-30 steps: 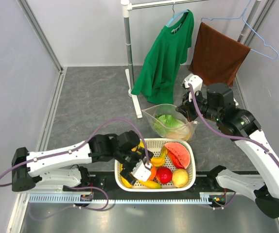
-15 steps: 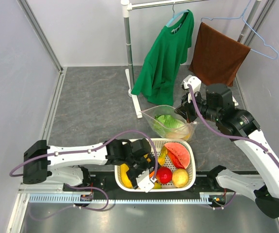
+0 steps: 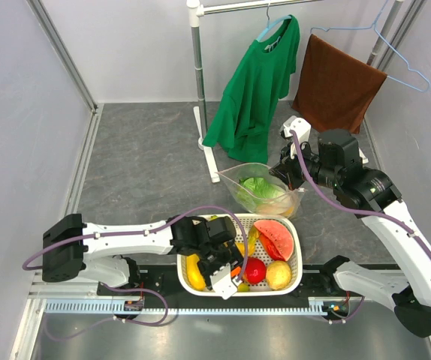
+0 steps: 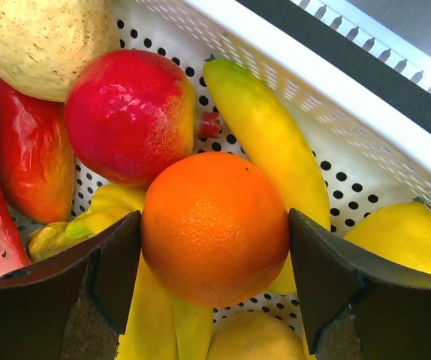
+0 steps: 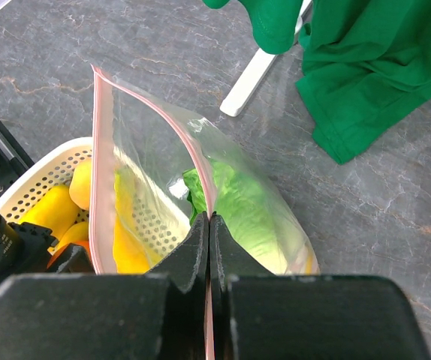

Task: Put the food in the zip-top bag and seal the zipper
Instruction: Pick up the fake fruit from the bin, then place the fake fruit in the zipper food storage bag.

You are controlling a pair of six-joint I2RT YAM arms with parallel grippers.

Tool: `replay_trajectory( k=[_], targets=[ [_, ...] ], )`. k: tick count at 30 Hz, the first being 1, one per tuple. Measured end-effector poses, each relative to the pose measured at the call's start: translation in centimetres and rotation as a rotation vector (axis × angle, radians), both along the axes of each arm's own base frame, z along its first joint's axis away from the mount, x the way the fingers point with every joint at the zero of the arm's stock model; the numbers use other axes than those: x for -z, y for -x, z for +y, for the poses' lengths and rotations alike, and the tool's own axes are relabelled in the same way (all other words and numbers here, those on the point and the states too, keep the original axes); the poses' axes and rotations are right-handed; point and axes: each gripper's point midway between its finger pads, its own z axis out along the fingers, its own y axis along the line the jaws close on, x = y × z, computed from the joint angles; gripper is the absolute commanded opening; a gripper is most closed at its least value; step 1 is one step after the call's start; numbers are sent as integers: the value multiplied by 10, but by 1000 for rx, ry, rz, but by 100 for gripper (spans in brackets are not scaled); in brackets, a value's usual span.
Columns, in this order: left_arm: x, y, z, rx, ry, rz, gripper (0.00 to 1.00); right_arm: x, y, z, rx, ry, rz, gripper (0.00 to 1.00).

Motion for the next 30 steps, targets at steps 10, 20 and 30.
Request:
replay_trajectory(
  k=[10, 20, 30],
  targets=[
    [-64, 4, 1, -5, 80, 8, 46, 0, 1, 0, 1, 0, 0, 0],
    [-298, -75, -29, -515, 648, 188, 44, 2, 3, -1, 16, -25, 29, 0],
    [-285, -146, -67, -925, 587, 430, 43, 3, -1, -3, 62, -70, 82, 0]
  ],
)
